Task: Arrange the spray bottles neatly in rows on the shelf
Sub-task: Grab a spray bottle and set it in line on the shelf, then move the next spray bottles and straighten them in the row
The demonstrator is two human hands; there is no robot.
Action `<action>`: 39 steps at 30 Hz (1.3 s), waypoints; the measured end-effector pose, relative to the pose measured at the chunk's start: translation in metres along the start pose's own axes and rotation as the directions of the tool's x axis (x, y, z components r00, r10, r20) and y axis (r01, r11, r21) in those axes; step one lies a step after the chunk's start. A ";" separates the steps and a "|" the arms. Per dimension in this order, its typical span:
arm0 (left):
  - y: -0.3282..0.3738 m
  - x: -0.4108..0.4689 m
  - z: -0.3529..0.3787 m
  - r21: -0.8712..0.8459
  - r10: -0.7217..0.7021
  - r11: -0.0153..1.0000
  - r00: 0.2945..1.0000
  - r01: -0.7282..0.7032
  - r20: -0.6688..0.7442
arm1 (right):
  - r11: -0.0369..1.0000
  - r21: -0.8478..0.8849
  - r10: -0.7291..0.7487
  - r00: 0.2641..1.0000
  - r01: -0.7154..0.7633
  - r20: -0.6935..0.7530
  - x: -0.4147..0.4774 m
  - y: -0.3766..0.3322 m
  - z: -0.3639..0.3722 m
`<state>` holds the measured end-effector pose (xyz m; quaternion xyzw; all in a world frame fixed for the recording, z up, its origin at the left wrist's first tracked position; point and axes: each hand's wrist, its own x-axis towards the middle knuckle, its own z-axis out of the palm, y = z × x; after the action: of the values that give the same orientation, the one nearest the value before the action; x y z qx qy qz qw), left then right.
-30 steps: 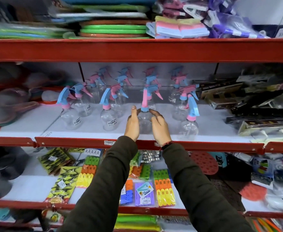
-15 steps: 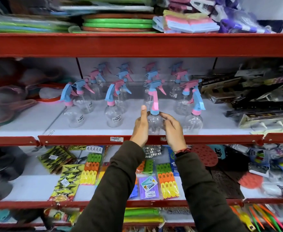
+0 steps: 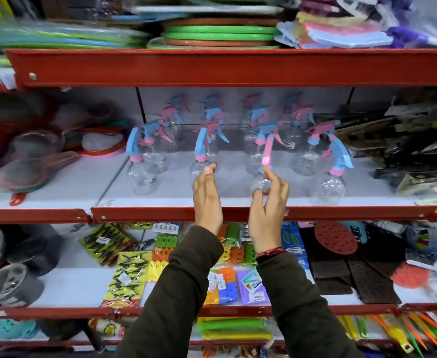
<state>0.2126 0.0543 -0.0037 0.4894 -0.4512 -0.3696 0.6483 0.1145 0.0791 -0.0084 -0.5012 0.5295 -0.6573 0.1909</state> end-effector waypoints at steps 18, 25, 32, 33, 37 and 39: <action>0.000 -0.003 0.068 0.208 -0.241 0.964 0.877 0.166 0.416 | 0.963 -0.106 0.258 0.961 -0.247 0.099 0.048 0.032 -0.035; 0.006 -0.014 0.076 0.227 -0.241 0.960 0.901 0.166 0.361 | 0.964 -0.120 0.260 0.940 -0.238 0.219 0.052 0.036 -0.052; 0.009 -0.020 0.059 0.213 -0.177 0.970 0.934 0.113 0.310 | 0.986 -0.007 0.165 0.986 -0.165 0.025 0.027 0.029 -0.049; 0.008 -0.020 0.052 0.191 -0.138 0.978 0.951 0.086 0.278 | 0.992 0.021 0.122 0.992 -0.121 -0.019 0.019 0.024 -0.046; 0.005 -0.010 0.015 0.077 -0.025 0.997 0.998 0.021 0.052 | 0.995 0.096 0.032 0.999 -0.035 0.034 -0.004 0.013 -0.017; 0.003 0.003 -0.003 0.092 -0.011 0.996 0.999 0.015 -0.036 | 0.990 0.107 0.073 0.984 -0.091 0.164 -0.003 0.010 0.004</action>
<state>0.2169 0.0528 -0.0001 0.5282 -0.4528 -0.3438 0.6307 0.1167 0.0753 -0.0187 -0.5184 0.4941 -0.6357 0.2881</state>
